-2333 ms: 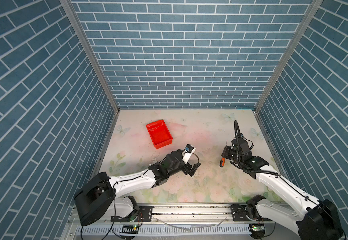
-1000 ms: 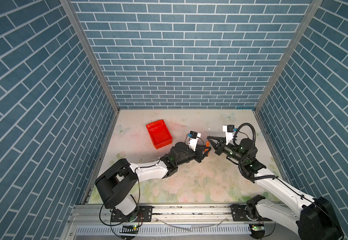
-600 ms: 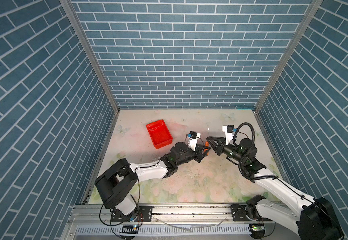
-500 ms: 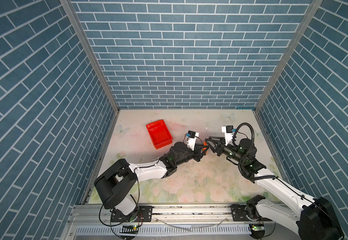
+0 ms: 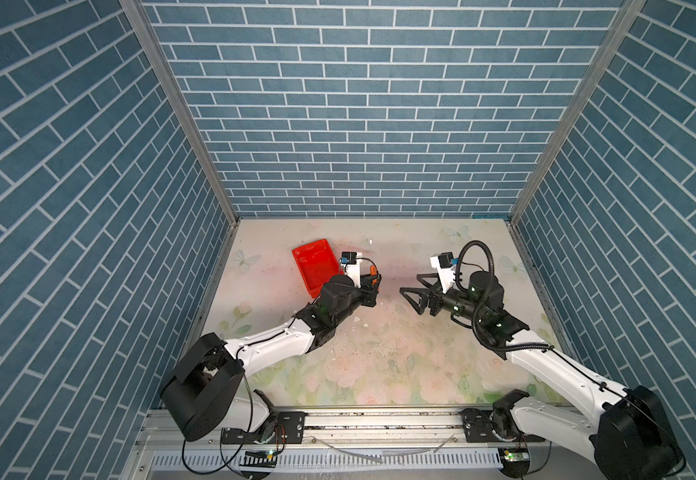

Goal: Put the screwdriver in the bin
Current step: 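Open the right gripper and carry the screwdriver with the left arm toward the red bin, then lower the screwdriver into the red bin with the left gripper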

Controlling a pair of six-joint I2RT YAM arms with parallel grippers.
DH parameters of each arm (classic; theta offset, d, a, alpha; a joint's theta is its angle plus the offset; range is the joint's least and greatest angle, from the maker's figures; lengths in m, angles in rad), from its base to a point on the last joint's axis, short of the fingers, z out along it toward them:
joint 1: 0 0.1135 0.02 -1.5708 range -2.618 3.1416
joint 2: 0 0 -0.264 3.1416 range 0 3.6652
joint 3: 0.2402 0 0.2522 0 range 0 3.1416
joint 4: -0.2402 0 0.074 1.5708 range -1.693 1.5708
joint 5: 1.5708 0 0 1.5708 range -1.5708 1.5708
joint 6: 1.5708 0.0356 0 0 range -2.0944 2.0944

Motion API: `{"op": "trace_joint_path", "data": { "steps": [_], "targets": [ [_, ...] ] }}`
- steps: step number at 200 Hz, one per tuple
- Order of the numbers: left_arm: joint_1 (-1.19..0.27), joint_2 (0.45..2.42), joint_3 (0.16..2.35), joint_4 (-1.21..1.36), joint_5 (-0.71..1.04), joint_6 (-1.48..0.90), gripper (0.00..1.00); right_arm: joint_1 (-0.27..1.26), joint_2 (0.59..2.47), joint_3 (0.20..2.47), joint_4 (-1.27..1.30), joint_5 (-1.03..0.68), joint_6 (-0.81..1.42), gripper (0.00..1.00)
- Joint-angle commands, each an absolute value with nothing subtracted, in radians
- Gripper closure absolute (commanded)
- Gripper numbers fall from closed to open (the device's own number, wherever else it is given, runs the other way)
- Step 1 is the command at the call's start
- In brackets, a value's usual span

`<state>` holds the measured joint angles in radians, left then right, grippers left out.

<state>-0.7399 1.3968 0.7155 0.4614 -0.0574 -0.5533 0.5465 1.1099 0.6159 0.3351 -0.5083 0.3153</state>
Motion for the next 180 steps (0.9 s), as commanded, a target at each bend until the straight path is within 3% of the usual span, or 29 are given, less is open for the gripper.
{"op": "trace_joint_path", "data": {
  "steps": [1, 85, 180],
  "targets": [
    [-0.701, 1.393, 0.768, 0.244, -0.158, -0.552, 1.0, 0.586, 1.156, 0.689, 0.287, -0.486, 0.172, 0.04],
    [-0.52, 1.554, 1.079, -0.249, -0.274, -0.476, 1.0, 0.703, 1.301, 0.787, 0.34, -0.414, 0.055, 0.02],
    [-0.379, 1.846, 1.387, -0.475, -0.252, -0.425, 1.0, 0.761, 1.373, 0.836, 0.431, -0.366, 0.04, 0.02]
  ]
}}
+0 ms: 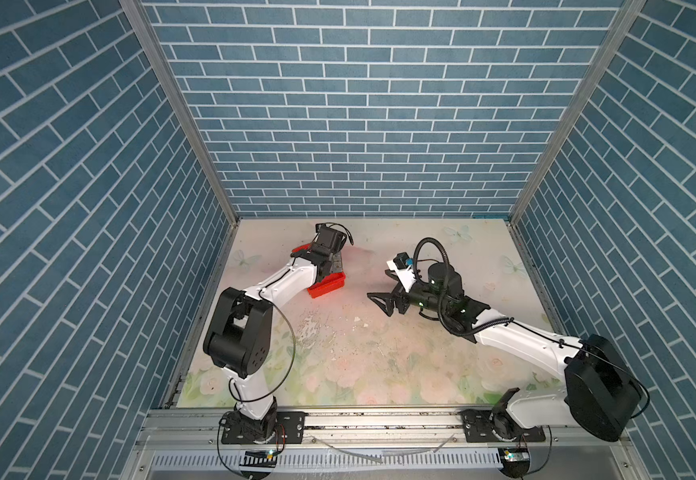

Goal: Put the screwdriver in the bin
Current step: 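Lower the screwdriver into the red bin with the left gripper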

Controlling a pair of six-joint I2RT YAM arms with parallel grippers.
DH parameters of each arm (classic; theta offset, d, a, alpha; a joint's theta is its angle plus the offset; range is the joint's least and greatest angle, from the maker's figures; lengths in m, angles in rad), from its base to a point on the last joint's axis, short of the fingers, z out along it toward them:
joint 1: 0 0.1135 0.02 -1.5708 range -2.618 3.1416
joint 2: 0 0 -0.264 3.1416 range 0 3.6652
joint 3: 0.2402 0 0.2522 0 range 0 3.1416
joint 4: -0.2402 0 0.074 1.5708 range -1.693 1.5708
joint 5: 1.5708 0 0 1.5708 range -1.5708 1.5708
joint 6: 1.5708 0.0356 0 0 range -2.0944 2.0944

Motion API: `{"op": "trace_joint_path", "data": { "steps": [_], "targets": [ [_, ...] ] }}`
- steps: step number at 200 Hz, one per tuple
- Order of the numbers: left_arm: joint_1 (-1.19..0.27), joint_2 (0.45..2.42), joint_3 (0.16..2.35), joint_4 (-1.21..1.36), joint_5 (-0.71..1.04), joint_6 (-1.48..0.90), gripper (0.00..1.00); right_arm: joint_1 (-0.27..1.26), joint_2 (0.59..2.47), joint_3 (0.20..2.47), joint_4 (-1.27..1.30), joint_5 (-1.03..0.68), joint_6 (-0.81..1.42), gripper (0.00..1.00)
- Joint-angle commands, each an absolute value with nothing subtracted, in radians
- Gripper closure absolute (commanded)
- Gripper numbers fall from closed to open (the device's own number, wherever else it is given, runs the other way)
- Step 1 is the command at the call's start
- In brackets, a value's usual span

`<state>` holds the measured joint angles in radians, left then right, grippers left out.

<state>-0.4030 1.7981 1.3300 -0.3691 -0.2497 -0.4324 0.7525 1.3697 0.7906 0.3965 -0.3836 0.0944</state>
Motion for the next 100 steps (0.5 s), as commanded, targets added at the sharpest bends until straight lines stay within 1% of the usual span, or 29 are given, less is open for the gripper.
{"op": "trace_joint_path", "data": {
  "steps": [1, 80, 100],
  "targets": [
    [-0.378, 1.849, 1.389, -0.475, -0.252, -0.425, 1.0, 0.762, 1.373, 0.835, 0.431, -0.365, 0.04, 0.02],
    [-0.335, 2.007, 1.48, -0.524, -0.196, -0.411, 1.0, 0.765, 1.359, 0.821, 0.395, -0.367, 0.029, 0.02],
    [-0.334, 2.026, 1.491, -0.531, -0.19, -0.414, 0.98, 0.767, 1.364, 0.825, 0.38, -0.371, 0.027, 0.02]
  ]
}}
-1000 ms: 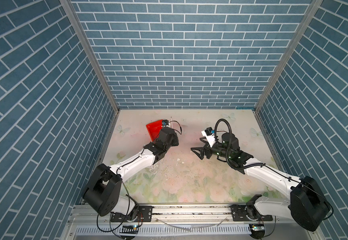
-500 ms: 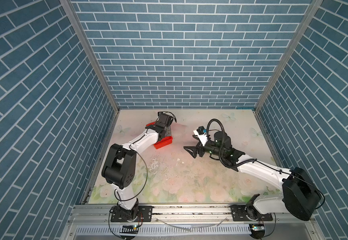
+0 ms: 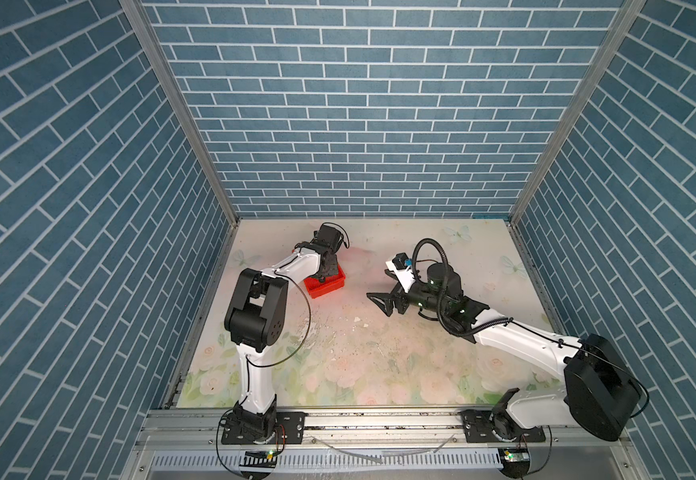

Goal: Put the screwdriver in the bin
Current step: 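Lower the screwdriver into the red bin with the left gripper, then open the left gripper to release the screwdriver and withdraw both arms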

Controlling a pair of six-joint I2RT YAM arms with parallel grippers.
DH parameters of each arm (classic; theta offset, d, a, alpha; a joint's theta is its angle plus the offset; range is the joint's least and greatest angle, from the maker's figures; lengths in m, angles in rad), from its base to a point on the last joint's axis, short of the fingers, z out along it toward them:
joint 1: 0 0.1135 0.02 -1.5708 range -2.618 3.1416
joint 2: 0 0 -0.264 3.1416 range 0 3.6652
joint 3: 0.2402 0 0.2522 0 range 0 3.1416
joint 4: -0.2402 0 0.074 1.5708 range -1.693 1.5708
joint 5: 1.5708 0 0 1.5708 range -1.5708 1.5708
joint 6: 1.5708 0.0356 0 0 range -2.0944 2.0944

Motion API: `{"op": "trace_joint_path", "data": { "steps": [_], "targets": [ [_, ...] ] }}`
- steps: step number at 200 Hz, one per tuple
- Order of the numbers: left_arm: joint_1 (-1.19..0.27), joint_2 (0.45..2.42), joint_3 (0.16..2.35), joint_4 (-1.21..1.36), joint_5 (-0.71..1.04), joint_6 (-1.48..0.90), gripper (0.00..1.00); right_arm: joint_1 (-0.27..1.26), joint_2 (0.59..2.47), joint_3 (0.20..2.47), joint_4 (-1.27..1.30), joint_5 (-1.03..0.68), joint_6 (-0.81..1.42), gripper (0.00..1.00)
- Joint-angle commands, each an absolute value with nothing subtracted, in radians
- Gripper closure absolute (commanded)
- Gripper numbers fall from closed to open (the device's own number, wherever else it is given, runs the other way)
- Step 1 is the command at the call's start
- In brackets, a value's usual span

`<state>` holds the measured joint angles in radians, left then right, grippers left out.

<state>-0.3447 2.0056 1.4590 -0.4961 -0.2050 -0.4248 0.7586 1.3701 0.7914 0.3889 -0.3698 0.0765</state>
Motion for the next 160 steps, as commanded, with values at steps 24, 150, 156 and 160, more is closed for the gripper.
{"op": "trace_joint_path", "data": {
  "steps": [24, 150, 156, 160],
  "targets": [
    [-0.334, 2.016, 1.482, -0.526, -0.199, -0.415, 0.93, 0.767, 1.359, 0.827, 0.369, -0.357, 0.025, 0.01],
    [-0.348, 1.613, 1.252, -0.338, -0.237, -0.348, 0.0, 0.726, 1.256, 0.727, 0.496, -0.205, 0.078, 0.01],
    [-0.348, 1.577, 1.227, -0.32, -0.242, -0.337, 0.0, 0.714, 1.245, 0.716, 0.499, -0.193, 0.082, 0.01],
    [-0.348, 1.554, 1.207, -0.309, -0.244, -0.329, 0.0, 0.706, 1.237, 0.708, 0.501, -0.185, 0.086, 0.01]
  ]
}}
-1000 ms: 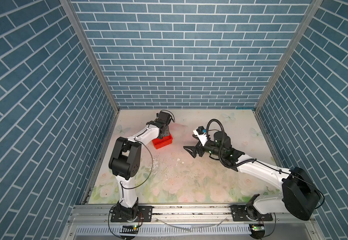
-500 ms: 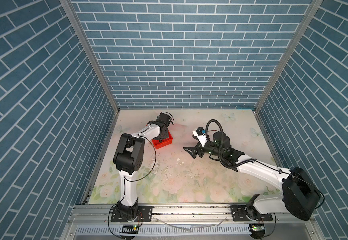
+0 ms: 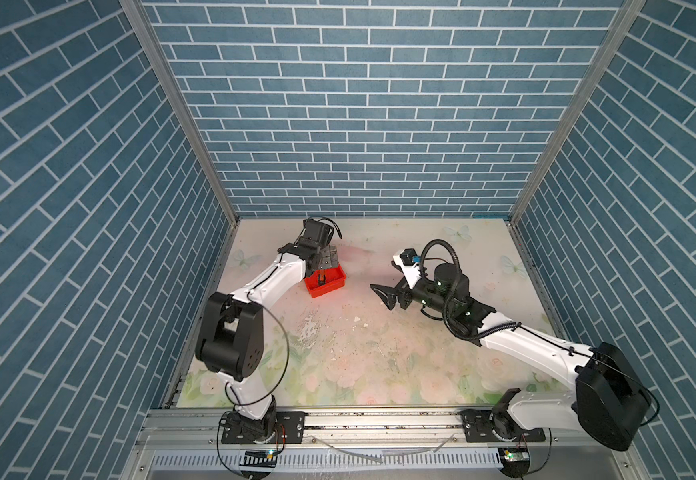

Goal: Put the screwdriver in the bin

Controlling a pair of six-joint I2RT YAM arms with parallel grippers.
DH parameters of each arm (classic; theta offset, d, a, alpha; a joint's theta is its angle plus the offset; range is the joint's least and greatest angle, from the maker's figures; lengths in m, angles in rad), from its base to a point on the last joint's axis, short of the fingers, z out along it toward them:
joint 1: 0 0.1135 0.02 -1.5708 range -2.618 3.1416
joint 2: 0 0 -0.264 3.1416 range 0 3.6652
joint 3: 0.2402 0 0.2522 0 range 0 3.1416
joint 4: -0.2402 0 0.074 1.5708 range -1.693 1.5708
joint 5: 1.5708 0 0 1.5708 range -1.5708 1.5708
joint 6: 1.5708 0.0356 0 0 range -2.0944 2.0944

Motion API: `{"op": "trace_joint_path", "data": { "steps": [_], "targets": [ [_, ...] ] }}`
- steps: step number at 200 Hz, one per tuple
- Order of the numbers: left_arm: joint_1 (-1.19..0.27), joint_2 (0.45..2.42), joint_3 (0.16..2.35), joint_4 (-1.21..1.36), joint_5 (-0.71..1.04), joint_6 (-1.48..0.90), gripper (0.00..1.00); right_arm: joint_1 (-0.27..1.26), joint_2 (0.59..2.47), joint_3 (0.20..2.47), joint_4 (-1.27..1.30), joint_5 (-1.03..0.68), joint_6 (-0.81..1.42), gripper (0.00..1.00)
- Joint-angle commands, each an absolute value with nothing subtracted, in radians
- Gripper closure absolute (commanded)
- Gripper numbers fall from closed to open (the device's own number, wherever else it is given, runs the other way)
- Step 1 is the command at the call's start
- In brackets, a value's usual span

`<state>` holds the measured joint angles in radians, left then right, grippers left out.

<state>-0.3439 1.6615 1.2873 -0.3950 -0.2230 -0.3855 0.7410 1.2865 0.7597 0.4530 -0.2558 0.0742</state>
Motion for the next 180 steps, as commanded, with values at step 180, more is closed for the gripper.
{"op": "trace_joint_path", "data": {
  "steps": [180],
  "targets": [
    [-0.178, 1.172, 0.236, 0.734, -0.327, 0.112, 0.0, 0.193, 1.207, 0.345, 0.649, 0.362, -0.031, 0.01]
  ]
}}
